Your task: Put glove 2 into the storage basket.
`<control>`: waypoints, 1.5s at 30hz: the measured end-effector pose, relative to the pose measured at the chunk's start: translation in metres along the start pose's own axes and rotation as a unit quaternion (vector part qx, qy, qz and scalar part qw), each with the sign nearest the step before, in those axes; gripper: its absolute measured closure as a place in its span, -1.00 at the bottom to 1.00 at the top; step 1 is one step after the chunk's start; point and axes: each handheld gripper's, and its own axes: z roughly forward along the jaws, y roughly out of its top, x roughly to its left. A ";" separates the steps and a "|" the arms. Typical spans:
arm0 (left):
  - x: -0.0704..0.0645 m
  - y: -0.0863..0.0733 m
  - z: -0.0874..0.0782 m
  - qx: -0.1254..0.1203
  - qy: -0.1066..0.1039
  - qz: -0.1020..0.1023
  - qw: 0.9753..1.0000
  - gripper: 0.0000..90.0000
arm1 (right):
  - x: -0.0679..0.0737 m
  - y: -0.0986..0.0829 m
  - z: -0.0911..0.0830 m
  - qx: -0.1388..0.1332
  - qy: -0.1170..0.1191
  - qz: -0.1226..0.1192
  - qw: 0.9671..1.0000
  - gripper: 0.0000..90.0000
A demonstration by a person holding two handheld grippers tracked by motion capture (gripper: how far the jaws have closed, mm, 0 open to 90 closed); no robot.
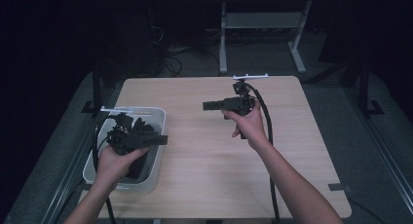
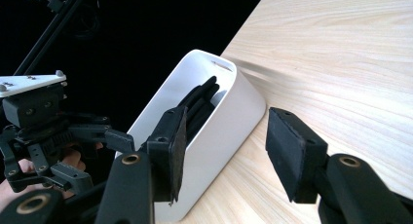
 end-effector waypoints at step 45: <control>-0.039 0.005 0.057 0.026 -0.036 0.040 0.998 -0.40 | -0.050 -0.050 -0.082 -0.039 -0.025 0.044 0.998 0.02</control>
